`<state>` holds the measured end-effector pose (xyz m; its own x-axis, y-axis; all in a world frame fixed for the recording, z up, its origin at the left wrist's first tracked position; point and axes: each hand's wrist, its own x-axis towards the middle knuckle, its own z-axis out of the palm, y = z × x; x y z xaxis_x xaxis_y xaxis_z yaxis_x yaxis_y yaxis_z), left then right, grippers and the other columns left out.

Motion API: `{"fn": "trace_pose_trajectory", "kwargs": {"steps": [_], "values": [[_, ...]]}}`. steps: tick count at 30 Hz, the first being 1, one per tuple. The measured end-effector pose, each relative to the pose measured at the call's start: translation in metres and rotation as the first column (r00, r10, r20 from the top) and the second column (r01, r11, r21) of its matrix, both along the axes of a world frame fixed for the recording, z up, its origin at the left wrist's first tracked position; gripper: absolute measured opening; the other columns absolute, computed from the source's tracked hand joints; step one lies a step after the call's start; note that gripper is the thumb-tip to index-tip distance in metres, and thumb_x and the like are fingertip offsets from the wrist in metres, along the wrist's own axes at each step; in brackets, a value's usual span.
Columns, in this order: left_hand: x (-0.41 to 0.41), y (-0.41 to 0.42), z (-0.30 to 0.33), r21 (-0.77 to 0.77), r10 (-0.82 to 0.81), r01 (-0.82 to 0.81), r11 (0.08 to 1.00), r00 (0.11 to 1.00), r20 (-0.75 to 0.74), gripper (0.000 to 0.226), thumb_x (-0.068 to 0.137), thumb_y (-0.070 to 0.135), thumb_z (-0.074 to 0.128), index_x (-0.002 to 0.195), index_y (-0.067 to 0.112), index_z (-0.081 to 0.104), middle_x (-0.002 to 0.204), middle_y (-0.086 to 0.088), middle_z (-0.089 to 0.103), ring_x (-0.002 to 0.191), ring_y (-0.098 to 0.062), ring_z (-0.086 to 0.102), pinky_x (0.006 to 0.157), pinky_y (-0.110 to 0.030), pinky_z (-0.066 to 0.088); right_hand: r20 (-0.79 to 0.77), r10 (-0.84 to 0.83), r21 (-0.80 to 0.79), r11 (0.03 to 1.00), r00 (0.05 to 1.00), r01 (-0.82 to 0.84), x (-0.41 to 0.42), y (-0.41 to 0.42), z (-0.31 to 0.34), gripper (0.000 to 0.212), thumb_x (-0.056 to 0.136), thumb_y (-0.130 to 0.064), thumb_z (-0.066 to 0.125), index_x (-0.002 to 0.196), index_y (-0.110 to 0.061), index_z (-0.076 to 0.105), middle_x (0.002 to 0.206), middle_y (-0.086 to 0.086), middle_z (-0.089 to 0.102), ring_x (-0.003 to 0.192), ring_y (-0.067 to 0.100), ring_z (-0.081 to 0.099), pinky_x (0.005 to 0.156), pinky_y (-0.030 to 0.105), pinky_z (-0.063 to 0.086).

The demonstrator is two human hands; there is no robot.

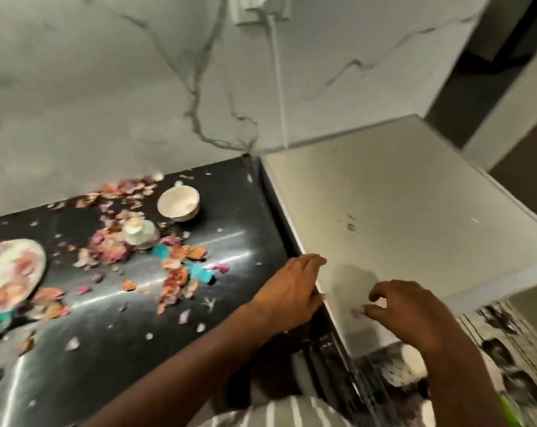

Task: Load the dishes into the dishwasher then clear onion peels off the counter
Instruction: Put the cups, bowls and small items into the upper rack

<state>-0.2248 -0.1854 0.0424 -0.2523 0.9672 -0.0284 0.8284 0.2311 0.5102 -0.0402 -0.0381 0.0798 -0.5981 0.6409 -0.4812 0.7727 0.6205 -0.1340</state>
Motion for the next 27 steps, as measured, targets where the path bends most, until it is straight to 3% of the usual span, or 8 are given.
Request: {"fn": "trace_pose_trajectory", "kwargs": {"steps": [4,10,16,21,23,25,27], "values": [[-0.039,-0.044,0.003,0.068,0.122,-0.121,0.99,0.993,-0.001,0.068,0.094,0.024,0.069,0.152,0.006,0.04,0.156,-0.014,0.042,0.144,-0.029,0.039,0.122,-0.029,0.021,-0.08,0.177,-0.063,0.981,0.981,-0.182,-0.068,-0.039,0.019,0.052,0.091,-0.062,0.066,0.135,-0.034,0.062,0.133,-0.005,0.065,0.121,0.017,0.06,0.097,0.033,0.049],[-0.101,-0.11,-0.006,0.106,0.348,-0.346,0.932,0.937,0.0,0.064,0.095,0.03,0.067,0.15,0.009,0.043,0.153,-0.012,0.045,0.144,-0.028,0.041,0.122,-0.037,0.031,-0.16,0.323,-0.157,0.924,0.933,-0.348,-0.137,-0.09,0.033,0.06,0.092,-0.054,0.071,0.145,-0.031,0.057,0.136,-0.004,0.064,0.122,0.014,0.062,0.1,0.027,0.048],[-0.174,-0.161,0.003,0.112,0.624,-0.615,0.781,0.777,-0.083,0.064,0.101,0.033,0.063,0.156,0.015,0.036,0.164,-0.008,0.03,0.153,-0.024,0.023,0.126,-0.041,0.026,-0.199,0.314,-0.263,0.896,0.928,-0.359,-0.17,-0.12,0.035,0.066,0.096,-0.054,0.066,0.155,-0.035,0.043,0.154,-0.012,0.048,0.135,0.007,0.05,0.108,0.026,0.043],[-0.244,-0.176,0.003,-0.024,0.746,-0.764,0.645,0.636,-0.199,0.081,0.095,0.04,0.069,0.159,0.018,0.025,0.168,-0.012,0.023,0.155,-0.031,0.021,0.127,-0.045,0.02,-0.195,0.293,-0.284,0.897,0.936,-0.34,-0.176,-0.135,0.036,0.066,0.095,-0.056,0.066,0.154,-0.036,0.043,0.155,-0.012,0.047,0.136,0.007,0.05,0.11,0.029,0.045],[-0.266,-0.181,-0.002,-0.1,0.748,-0.775,0.624,0.63,-0.208,0.084,0.093,0.045,0.071,0.158,0.016,0.026,0.165,-0.015,0.029,0.15,-0.034,0.031,0.124,-0.048,0.03,-0.194,0.287,-0.278,0.901,0.938,-0.333,-0.175,-0.139,0.037,0.067,0.095,-0.057,0.066,0.155,-0.037,0.042,0.159,-0.011,0.044,0.141,0.008,0.046,0.113,0.029,0.042],[-0.279,-0.183,-0.006,-0.137,0.745,-0.764,0.631,0.645,-0.169,0.074,0.093,0.041,0.072,0.153,0.014,0.035,0.15,-0.016,0.049,0.134,-0.032,0.051,0.111,-0.046,0.047,-0.198,0.27,-0.274,0.908,0.942,-0.317,-0.171,-0.14,0.037,0.068,0.095,-0.058,0.065,0.155,-0.038,0.042,0.159,-0.011,0.044,0.141,0.008,0.046,0.113,0.029,0.041],[-0.287,-0.184,-0.01,-0.129,0.751,-0.764,0.633,0.646,-0.137,0.064,0.094,0.035,0.073,0.146,0.013,0.042,0.137,-0.016,0.059,0.12,-0.03,0.06,0.1,-0.043,0.052,-0.214,0.249,-0.274,0.913,0.945,-0.303,-0.166,-0.14,0.036,0.068,0.094,-0.059,0.065,0.155,-0.038,0.043,0.157,-0.012,0.046,0.139,0.007,0.048,0.112,0.03,0.042]]}}
